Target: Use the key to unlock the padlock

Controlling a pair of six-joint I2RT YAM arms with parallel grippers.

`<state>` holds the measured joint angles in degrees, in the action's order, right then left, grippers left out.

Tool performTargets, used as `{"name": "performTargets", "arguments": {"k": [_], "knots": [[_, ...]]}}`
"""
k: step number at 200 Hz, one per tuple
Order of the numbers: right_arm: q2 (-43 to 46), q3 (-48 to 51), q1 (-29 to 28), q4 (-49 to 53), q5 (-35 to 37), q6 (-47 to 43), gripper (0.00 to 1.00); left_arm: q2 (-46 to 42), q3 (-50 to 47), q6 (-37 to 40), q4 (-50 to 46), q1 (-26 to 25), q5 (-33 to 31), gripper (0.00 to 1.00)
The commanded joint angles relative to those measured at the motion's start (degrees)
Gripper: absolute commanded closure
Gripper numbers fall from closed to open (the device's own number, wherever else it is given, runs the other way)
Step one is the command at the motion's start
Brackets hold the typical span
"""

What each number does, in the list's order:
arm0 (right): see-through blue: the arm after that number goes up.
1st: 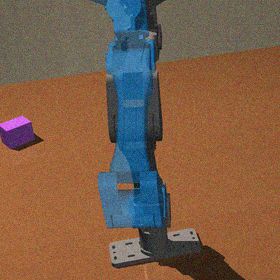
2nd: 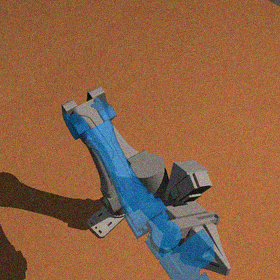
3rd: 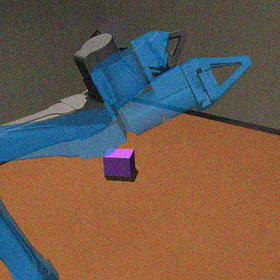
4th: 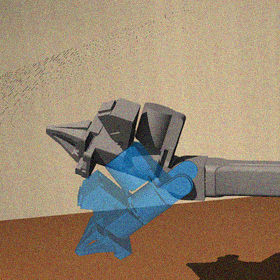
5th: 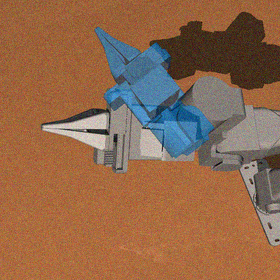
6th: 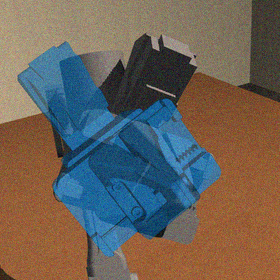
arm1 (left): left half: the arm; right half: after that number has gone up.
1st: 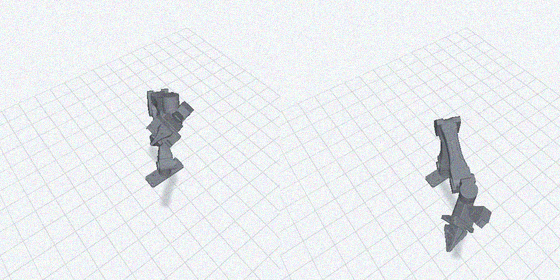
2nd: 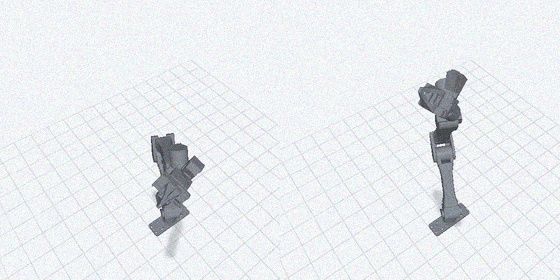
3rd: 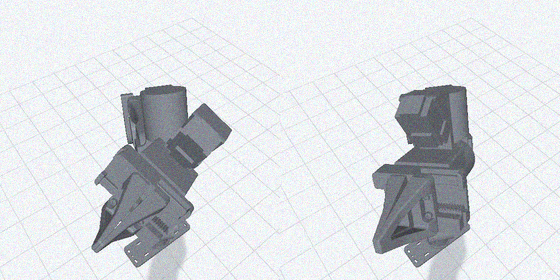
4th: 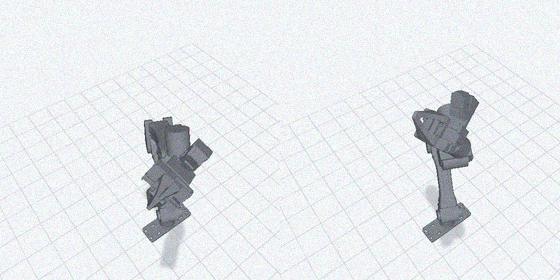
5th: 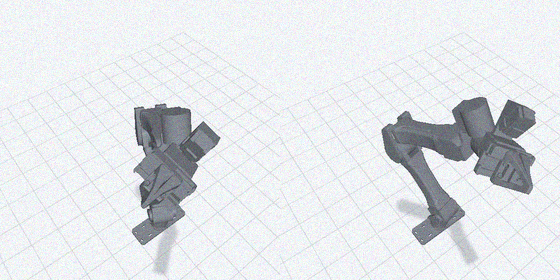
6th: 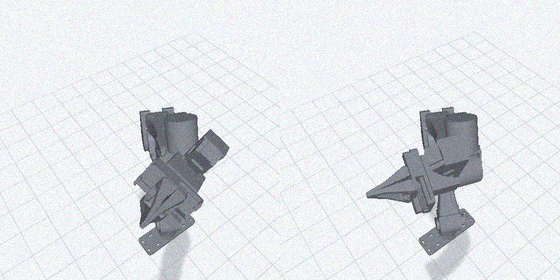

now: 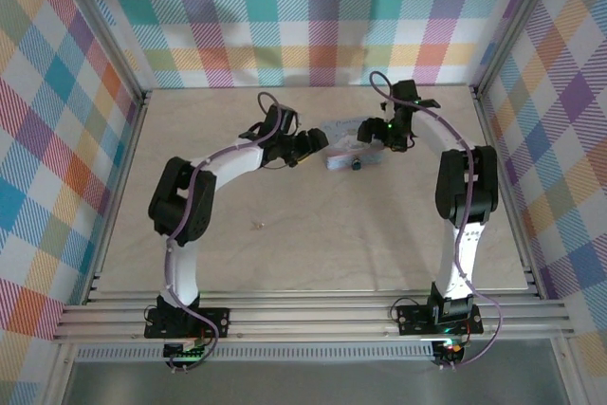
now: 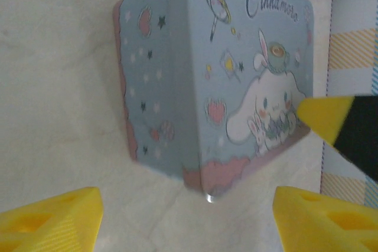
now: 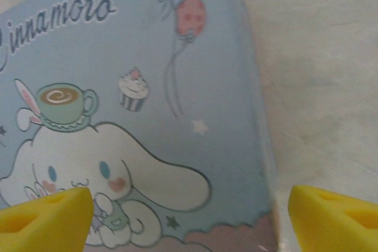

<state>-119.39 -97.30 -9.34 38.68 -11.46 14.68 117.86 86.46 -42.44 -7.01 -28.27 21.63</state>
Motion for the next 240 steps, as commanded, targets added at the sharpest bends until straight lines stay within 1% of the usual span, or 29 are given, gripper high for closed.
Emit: {"name": "performTargets", "arguments": {"k": [1, 14, 28, 45, 69, 89, 102, 118, 135, 155, 196, 240], "knots": [[-2.2, -3.5, -0.2, 0.2, -5.5, -2.4, 0.15, 4.8, 6.5, -0.6, -4.6, 0.0, 2.0, 0.25], [-2.9, -3.6, -0.2, -0.6, -7.7, -2.1, 0.15, 7.7, 10.4, 0.0, -6.8, 0.0, 1.9, 0.25], [-3.7, -3.3, -0.3, -1.5, -9.0, -1.1, 0.18, 10.3, 13.8, 0.3, -8.3, 0.1, 1.6, 0.26], [-4.9, -3.7, -0.5, -1.2, -10.2, -1.0, 0.20, 12.9, 17.0, 0.2, -8.5, 0.3, 1.4, 0.28], [-6.3, -4.0, -1.2, -0.2, -12.0, -1.9, 0.25, 15.8, 20.5, 0.2, -10.9, 0.7, 1.9, 0.34], [-7.0, -3.9, -2.4, 0.2, -14.2, -2.4, 0.33, 17.0, 22.1, 0.2, -11.6, 1.1, 2.8, 0.45], [-6.9, -3.9, -3.5, 0.2, -15.0, -2.8, 0.40, 16.9, 22.3, 0.5, -11.9, 1.4, 3.2, 0.52], [-6.9, -4.6, -5.1, 0.5, -15.0, -2.9, 0.49, 16.0, 22.6, 1.6, -13.2, 1.7, 3.2, 0.56], [-6.9, -6.4, -6.6, 1.3, -15.1, -2.6, 0.54, 14.9, 22.7, 3.2, -15.2, 2.2, 3.0, 0.57], [-6.7, -8.6, -8.5, 1.9, -15.0, -1.6, 0.57, 13.2, 22.4, 5.0, -17.8, 2.9, 3.0, 0.58], [-6.6, -14.4, -12.6, 1.7, -15.0, 1.0, 0.57, 7.8, 17.9, 7.5, -19.1, 5.7, 3.4, 0.61], [-11.0, -22.5, -18.6, 2.4, -15.7, 5.2, 0.57, 1.7, 12.1, 9.7, -20.0, 9.8, 4.4, 0.61]]}}
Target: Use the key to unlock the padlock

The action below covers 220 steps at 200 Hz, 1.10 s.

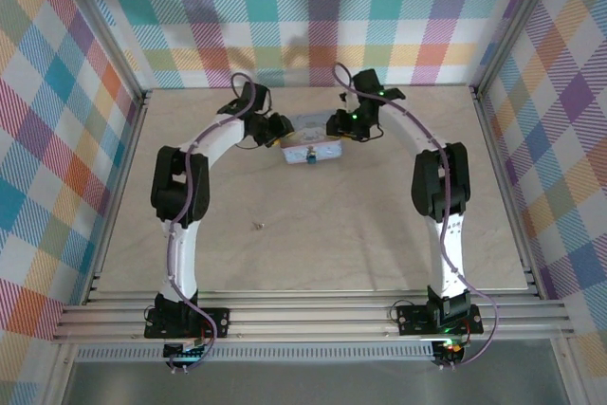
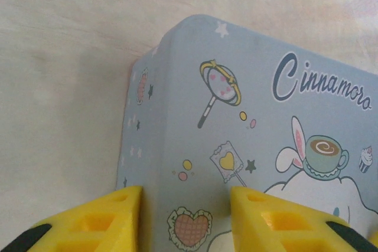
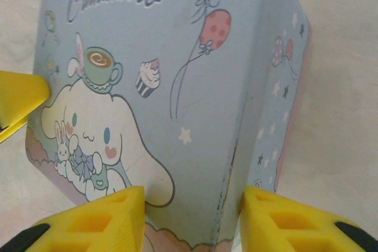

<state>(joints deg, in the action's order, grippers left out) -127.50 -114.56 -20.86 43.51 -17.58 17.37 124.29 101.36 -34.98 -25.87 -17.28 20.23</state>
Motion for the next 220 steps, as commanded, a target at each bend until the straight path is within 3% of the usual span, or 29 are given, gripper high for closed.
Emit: {"name": "performTargets", "arguments": {"k": [1, 62, 106, 139, 154, 179, 220], "knots": [[-3.1, -5.5, -7.2, -2.4, -9.6, 2.5, 0.57, -4.8, -3.0, 2.3, -1.1, -1.1, 5.8, 0.61], [-17.0, -25.1, -15.7, 3.6, -9.7, 5.7, 0.57, -14.3, -16.8, 5.1, -0.8, 4.7, 2.6, 0.61], [-20.6, -28.6, -18.5, 1.2, -10.0, 9.0, 0.57, -19.6, -24.1, 7.1, -0.9, 10.2, 1.5, 0.60], [-19.5, -28.1, -19.0, 5.1, -4.5, 9.1, 0.33, -21.3, -25.8, 9.6, -2.9, 12.3, -0.1, 0.56], [-17.5, -26.7, -18.8, 6.9, -1.1, 7.9, 0.25, -22.2, -26.2, 10.6, -3.7, 12.6, -1.4, 0.49], [-13.1, -23.7, -17.9, 7.5, 1.8, 6.7, 0.19, -24.3, -26.6, 12.1, -5.6, 13.0, -4.0, 0.36], [-5.2, -18.2, -16.9, 7.7, 6.2, 4.9, 0.13, -29.8, -27.7, 14.6, -9.8, 13.0, -10.9, 0.28]]}}
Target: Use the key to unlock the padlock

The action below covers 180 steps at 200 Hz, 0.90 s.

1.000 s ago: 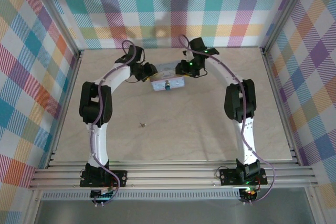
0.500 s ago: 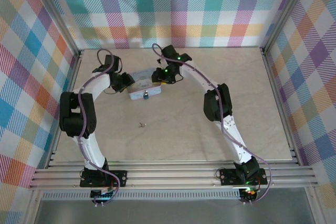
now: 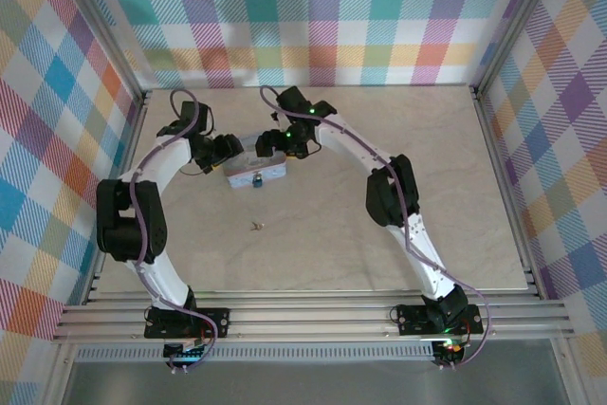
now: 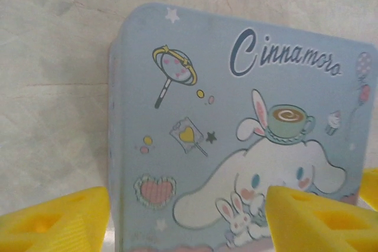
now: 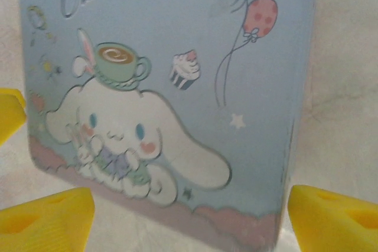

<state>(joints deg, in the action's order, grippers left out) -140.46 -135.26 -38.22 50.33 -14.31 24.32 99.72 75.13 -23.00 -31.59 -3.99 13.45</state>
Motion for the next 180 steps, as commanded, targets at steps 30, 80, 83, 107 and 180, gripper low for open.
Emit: {"name": "performTargets", "arguments": {"k": [30, 80, 83, 107, 180], "knots": [[16.7, 15.3, 0.5, -4.6, 5.7, -1.6, 0.12, -10.2, -5.3, 2.6, -6.1, -0.3, -6.1, 0.26], [32.8, 45.2, 0.5, -19.5, 7.3, 1.9, 0.14, -18.8, -17.0, -4.1, -5.7, -4.3, -5.5, 0.37], [33.3, 46.6, 0.5, -19.7, 7.3, 2.0, 0.14, -19.0, -17.8, -5.1, -5.6, -4.9, -5.8, 0.39], [36.9, 55.7, 0.4, -22.3, 6.8, 3.9, 0.14, -18.0, -21.9, -15.1, -5.9, -9.2, -7.9, 0.54], [43.7, 72.6, 0.2, -27.3, 5.9, 8.2, 0.16, -9.1, -20.9, -26.4, -7.2, -23.6, -11.1, 0.63]]}}
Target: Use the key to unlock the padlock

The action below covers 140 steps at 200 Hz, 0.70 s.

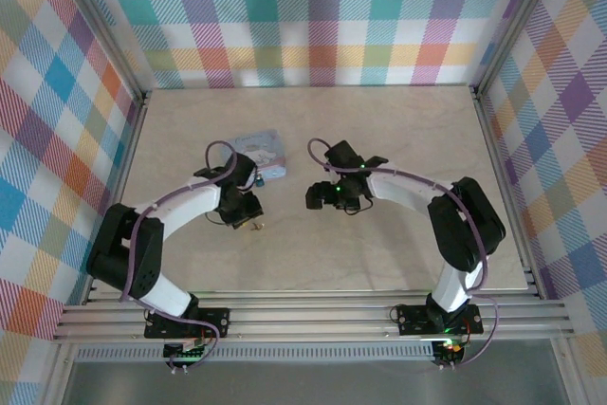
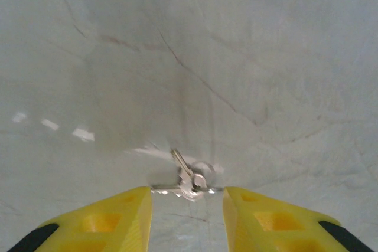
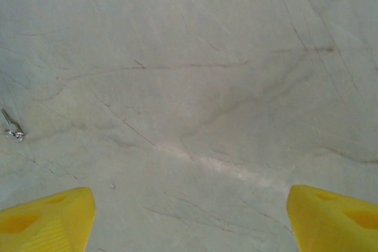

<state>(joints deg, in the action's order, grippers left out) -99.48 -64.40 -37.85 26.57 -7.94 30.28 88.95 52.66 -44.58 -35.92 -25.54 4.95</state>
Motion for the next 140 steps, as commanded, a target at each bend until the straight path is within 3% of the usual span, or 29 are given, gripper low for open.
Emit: {"name": "performTargets", "arguments": {"k": [1, 37, 140], "knots": [[2.8, 1.8, -0.1, -3.5, -0.5, 2.2, 0.16, 1.8, 1.6, -4.9, -3.0, -2.0, -2.7, 0.63], [2.8, 3.3, -0.5, -5.5, -0.1, 2.7, 0.16, 3.0, 1.9, -4.9, -5.1, -2.6, -4.4, 0.62], [0.5, 2.1, -0.7, -6.0, -0.2, 2.3, 0.16, 7.6, 2.0, -4.3, -1.8, -3.6, -1.7, 0.67]]}}
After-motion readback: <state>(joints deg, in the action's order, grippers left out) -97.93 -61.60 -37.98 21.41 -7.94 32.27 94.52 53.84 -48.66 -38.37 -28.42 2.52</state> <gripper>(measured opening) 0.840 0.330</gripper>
